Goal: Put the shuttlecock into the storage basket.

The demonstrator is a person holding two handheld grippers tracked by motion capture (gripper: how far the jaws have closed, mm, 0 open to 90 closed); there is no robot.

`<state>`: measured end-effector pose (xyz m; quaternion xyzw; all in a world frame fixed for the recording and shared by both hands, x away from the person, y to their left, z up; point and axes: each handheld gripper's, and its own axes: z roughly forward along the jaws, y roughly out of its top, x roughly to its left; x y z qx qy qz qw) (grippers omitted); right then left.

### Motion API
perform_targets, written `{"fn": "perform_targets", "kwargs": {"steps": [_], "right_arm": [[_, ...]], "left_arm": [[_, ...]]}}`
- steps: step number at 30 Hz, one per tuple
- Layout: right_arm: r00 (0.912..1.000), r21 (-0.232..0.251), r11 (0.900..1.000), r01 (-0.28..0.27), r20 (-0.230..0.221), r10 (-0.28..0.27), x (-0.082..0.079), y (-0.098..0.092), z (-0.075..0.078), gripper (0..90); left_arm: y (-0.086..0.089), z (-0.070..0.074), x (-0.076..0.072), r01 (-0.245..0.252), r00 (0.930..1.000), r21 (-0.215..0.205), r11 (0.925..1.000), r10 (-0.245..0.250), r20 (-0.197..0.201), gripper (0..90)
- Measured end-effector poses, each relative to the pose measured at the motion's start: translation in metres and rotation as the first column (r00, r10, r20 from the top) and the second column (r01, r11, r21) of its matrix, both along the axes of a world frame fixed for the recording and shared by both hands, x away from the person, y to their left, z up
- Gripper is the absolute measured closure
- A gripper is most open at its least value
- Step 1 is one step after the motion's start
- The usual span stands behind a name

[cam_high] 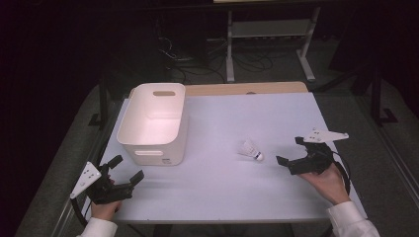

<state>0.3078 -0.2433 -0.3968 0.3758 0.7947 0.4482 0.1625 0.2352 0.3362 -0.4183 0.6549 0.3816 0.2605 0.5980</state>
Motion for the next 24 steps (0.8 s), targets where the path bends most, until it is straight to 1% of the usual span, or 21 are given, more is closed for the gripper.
{"fn": "perform_targets", "kwargs": {"steps": [7,9,11,14,15,20,21,23,24], "right_arm": [[0.9994,-0.021,1.000,-0.020,-0.028,0.020,0.007,0.006,0.000,0.0],[0.9988,-0.034,0.999,-0.033,-0.036,0.032,0.011,0.011,0.001,0.0],[0.9985,-0.040,0.998,-0.042,-0.037,0.040,0.012,0.013,0.001,0.0],[0.9966,-0.066,0.995,-0.068,-0.050,0.065,0.018,0.021,0.003,0.0],[0.9959,-0.068,0.995,-0.072,-0.061,0.068,0.019,0.023,0.003,0.0],[0.9935,-0.084,0.992,-0.092,-0.075,0.086,0.025,0.029,0.003,0.0],[0.9923,-0.091,0.991,-0.097,-0.086,0.090,0.027,0.032,0.003,0.0],[0.9913,-0.092,0.991,-0.102,-0.093,0.093,0.028,0.033,0.003,0.0],[0.9904,-0.100,0.989,-0.108,-0.096,0.099,0.029,0.036,0.002,0.0]], "left_arm": [[0.000,0.000,0.000,0.000,1.0000,0.001,1.0000,0.000,-0.001,0.0],[0.000,0.000,0.000,0.000,1.0000,0.001,1.0000,0.000,-0.001,0.0],[0.000,0.000,0.000,0.001,1.0000,0.002,1.0000,0.000,-0.001,0.0],[0.000,0.000,0.000,0.001,1.0000,0.001,1.0000,-0.001,0.000,0.0],[-0.001,0.000,0.000,0.001,1.0000,-0.008,1.0000,-0.001,0.000,0.0],[-0.001,0.000,0.000,0.002,1.0000,-0.007,1.0000,-0.002,0.001,0.0],[0.000,0.000,0.000,0.002,1.0000,-0.002,1.0000,-0.002,0.000,0.0],[-0.001,0.000,0.000,0.003,1.0000,-0.007,1.0000,-0.003,0.002,0.0],[-0.001,0.000,0.000,0.003,1.0000,-0.008,1.0000,-0.003,0.002,0.0]]}}
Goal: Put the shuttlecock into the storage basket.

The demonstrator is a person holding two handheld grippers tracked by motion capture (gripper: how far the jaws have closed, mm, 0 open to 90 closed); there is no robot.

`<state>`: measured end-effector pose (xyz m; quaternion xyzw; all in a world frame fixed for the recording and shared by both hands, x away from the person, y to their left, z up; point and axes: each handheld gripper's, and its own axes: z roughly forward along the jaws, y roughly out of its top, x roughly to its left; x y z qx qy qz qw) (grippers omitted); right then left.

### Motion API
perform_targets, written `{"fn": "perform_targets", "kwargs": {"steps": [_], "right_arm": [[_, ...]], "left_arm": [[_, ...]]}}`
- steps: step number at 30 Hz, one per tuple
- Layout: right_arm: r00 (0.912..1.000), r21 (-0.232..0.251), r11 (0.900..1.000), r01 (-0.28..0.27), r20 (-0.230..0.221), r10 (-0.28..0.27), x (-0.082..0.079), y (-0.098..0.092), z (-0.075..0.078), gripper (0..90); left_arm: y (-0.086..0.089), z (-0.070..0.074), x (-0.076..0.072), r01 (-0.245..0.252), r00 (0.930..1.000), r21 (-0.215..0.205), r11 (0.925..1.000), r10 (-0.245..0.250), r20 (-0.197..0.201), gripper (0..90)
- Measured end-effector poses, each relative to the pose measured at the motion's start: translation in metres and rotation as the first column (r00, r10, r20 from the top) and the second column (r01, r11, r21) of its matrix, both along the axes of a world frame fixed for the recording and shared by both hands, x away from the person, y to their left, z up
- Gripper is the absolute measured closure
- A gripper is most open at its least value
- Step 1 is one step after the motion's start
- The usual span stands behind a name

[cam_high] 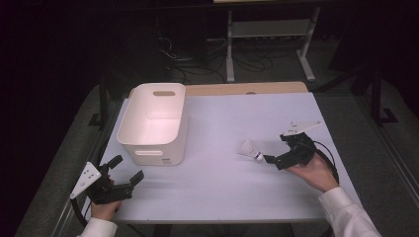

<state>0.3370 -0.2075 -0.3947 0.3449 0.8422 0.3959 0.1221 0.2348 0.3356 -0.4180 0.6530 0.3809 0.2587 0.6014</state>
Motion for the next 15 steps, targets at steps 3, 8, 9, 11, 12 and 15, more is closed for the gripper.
{"fn": "perform_targets", "kwargs": {"steps": [3,8,9,11,12,15], "right_arm": [[0.9999,-0.005,1.000,-0.005,-0.012,0.005,0.001,0.003,0.000,0.0],[0.9994,-0.026,0.999,-0.027,-0.023,0.026,0.007,0.010,-0.002,0.0],[0.9991,-0.032,0.999,-0.033,-0.027,0.032,0.008,0.011,-0.002,0.0],[0.9978,-0.054,0.997,-0.051,-0.046,0.048,0.011,0.017,-0.003,0.0],[0.9978,-0.054,0.997,-0.051,-0.046,0.048,0.011,0.017,-0.003,0.0],[0.9960,-0.073,0.995,-0.073,-0.058,0.069,0.015,0.023,-0.003,0.0]], "left_arm": [[0.000,0.000,0.000,0.000,1.0000,-0.002,1.0000,0.000,0.000,0.0],[0.000,0.000,0.000,0.002,1.0000,0.001,1.0000,-0.002,0.001,0.0],[0.000,0.000,0.000,0.003,1.0000,0.001,1.0000,-0.003,0.001,0.0],[0.000,0.000,0.000,0.003,1.0000,0.001,1.0000,-0.003,0.000,0.0],[0.000,0.000,0.000,0.003,1.0000,0.001,1.0000,-0.003,0.001,0.0],[0.001,0.000,0.000,0.004,1.0000,0.014,0.9999,-0.004,0.002,0.0]]}}
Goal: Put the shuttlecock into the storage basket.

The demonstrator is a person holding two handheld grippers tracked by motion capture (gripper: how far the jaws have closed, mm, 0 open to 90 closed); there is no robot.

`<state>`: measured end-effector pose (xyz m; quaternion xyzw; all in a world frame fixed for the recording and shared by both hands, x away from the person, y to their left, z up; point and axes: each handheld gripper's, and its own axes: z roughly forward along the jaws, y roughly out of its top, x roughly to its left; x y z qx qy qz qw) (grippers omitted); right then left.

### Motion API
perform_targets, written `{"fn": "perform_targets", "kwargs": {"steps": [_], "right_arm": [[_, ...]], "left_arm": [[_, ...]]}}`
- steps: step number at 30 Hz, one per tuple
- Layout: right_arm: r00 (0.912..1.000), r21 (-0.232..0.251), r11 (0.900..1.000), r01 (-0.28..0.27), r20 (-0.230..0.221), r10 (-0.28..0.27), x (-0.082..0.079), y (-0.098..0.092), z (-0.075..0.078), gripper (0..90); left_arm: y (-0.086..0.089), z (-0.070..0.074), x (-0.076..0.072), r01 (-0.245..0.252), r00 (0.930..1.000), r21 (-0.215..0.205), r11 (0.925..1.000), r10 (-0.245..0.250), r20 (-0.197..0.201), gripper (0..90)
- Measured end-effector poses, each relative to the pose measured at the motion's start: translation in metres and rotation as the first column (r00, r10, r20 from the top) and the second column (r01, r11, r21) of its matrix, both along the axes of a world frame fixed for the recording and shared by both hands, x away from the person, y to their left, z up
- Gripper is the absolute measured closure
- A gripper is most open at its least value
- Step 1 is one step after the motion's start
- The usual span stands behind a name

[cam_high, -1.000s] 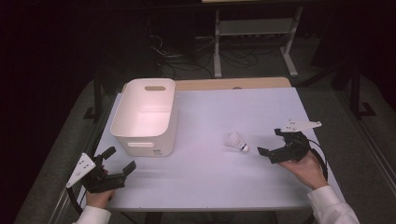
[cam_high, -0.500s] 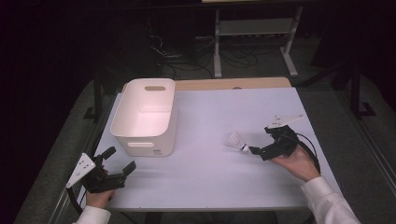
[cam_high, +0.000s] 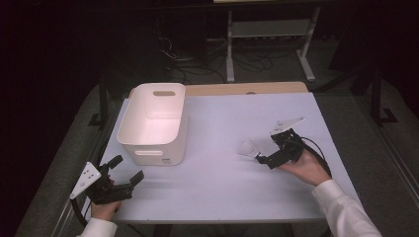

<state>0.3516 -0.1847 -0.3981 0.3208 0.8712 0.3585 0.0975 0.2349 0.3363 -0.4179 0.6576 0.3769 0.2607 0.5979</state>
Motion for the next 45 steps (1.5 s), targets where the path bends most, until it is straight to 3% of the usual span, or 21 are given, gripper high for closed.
{"fn": "perform_targets", "kwargs": {"steps": [9,29,33,45], "right_arm": [[0.9988,-0.036,0.999,-0.037,-0.034,0.036,0.005,0.013,-0.008,0.0],[0.9958,-0.058,0.996,-0.064,-0.069,0.060,0.016,0.022,-0.011,0.0],[0.9939,-0.092,0.993,-0.076,-0.087,0.068,0.018,0.026,-0.014,0.0],[0.9861,-0.122,0.988,-0.093,-0.149,0.074,0.028,0.032,-0.020,0.0]], "left_arm": [[0.000,0.000,0.000,0.001,1.0000,-0.004,1.0000,-0.001,-0.001,0.0],[-0.001,0.000,0.000,0.000,1.0000,-0.006,1.0000,0.000,-0.002,0.0],[-0.001,0.000,-0.001,0.001,1.0000,-0.006,1.0000,-0.001,-0.003,0.0],[-0.001,0.000,0.000,0.003,1.0000,-0.009,1.0000,-0.003,-0.001,0.0]]}}
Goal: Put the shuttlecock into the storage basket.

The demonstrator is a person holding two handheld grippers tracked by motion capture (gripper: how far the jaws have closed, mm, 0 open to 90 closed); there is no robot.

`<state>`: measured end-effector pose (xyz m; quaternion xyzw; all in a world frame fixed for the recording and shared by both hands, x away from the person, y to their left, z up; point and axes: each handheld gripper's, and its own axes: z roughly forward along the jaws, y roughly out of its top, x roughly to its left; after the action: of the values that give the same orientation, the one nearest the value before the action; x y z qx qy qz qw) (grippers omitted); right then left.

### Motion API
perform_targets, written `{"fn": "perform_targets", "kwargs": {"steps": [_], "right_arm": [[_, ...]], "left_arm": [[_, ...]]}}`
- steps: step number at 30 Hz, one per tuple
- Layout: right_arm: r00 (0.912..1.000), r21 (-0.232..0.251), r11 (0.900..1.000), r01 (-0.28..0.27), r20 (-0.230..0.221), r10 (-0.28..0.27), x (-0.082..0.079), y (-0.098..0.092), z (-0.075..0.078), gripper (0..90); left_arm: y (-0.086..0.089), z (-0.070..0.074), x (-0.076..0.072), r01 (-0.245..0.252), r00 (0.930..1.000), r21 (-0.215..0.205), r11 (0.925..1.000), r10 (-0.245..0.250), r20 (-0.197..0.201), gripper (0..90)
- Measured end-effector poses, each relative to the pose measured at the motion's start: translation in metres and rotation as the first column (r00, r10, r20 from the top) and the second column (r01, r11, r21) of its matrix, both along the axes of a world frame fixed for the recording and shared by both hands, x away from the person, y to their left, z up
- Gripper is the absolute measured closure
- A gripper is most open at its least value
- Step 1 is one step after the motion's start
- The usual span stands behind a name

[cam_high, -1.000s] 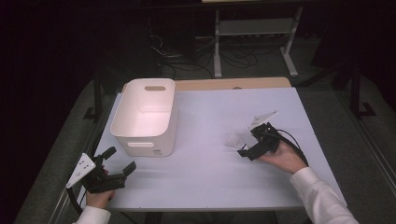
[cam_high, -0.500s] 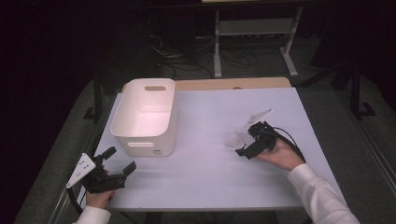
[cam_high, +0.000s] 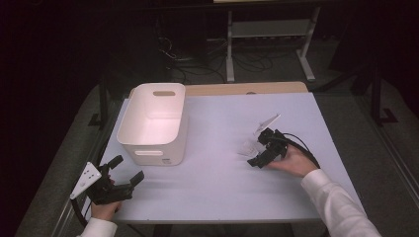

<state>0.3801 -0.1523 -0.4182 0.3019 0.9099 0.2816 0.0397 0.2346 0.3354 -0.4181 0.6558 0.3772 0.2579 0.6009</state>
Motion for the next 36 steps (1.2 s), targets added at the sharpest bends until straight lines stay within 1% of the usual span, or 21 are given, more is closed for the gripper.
{"fn": "perform_targets", "kwargs": {"steps": [8,10,14,16,18,20,22,25,27,28,31,36], "right_arm": [[0.9988,-0.022,0.999,0.025,-0.041,-0.026,0.007,-0.004,-0.006,0.0],[0.9986,-0.021,1.000,0.018,-0.049,-0.019,0.008,-0.006,-0.006,3.7],[0.9981,-0.011,1.000,0.026,-0.056,-0.026,0.009,-0.009,-0.006,8.7],[0.9985,-0.014,0.999,0.032,-0.043,-0.032,0.010,-0.011,-0.006,13.2],[0.9986,-0.014,0.999,0.034,-0.039,-0.035,0.009,-0.011,-0.005,14.2],[0.9989,-0.012,1.000,0.026,-0.039,-0.027,0.010,-0.012,-0.006,16.7],[0.9986,-0.007,1.000,0.022,-0.049,-0.022,0.011,-0.013,-0.006,19.9],[0.9988,-0.008,1.000,0.018,-0.046,-0.018,0.010,-0.013,-0.006,24.4],[0.9986,-0.011,1.000,0.013,-0.052,-0.014,0.010,-0.013,-0.007,29.8],[0.9986,-0.011,1.000,0.013,-0.052,-0.014,0.010,-0.013,-0.007,29.8],[0.9982,-0.021,1.000,0.012,-0.058,-0.014,0.010,-0.013,-0.008,35.1],[0.9984,-0.018,1.000,0.006,-0.057,-0.007,0.010,-0.014,-0.008,42.1]], "left_arm": [[0.000,0.000,0.000,-0.002,1.0000,0.000,1.0000,0.002,-0.005,0.0],[0.000,0.000,0.000,-0.003,1.0000,0.002,1.0000,0.003,-0.007,0.0],[0.000,0.000,0.000,-0.003,1.0000,0.001,1.0000,0.003,-0.007,0.0],[0.000,0.000,0.000,-0.004,1.0000,0.001,1.0000,0.004,-0.008,0.0],[0.000,-0.001,0.000,-0.004,1.0000,0.002,1.0000,0.004,-0.009,0.0],[0.000,-0.001,0.000,-0.005,0.9999,-0.001,1.0000,0.005,-0.010,0.0],[0.000,-0.001,0.000,-0.004,1.0000,-0.002,1.0000,0.004,-0.009,0.0],[0.000,-0.001,0.000,-0.004,1.0000,-0.001,1.0000,0.004,-0.008,0.0],[0.000,0.000,0.000,-0.005,0.9999,0.002,1.0000,0.005,-0.010,0.0],[0.000,-0.001,0.000,-0.004,1.0000,0.000,1.0000,0.004,-0.008,0.0],[0.000,0.000,0.000,-0.001,1.0000,-0.001,1.0000,0.001,-0.008,0.0],[0.000,-0.001,0.000,0.003,1.0000,-0.006,1.0000,-0.003,-0.004,0.0]]}}
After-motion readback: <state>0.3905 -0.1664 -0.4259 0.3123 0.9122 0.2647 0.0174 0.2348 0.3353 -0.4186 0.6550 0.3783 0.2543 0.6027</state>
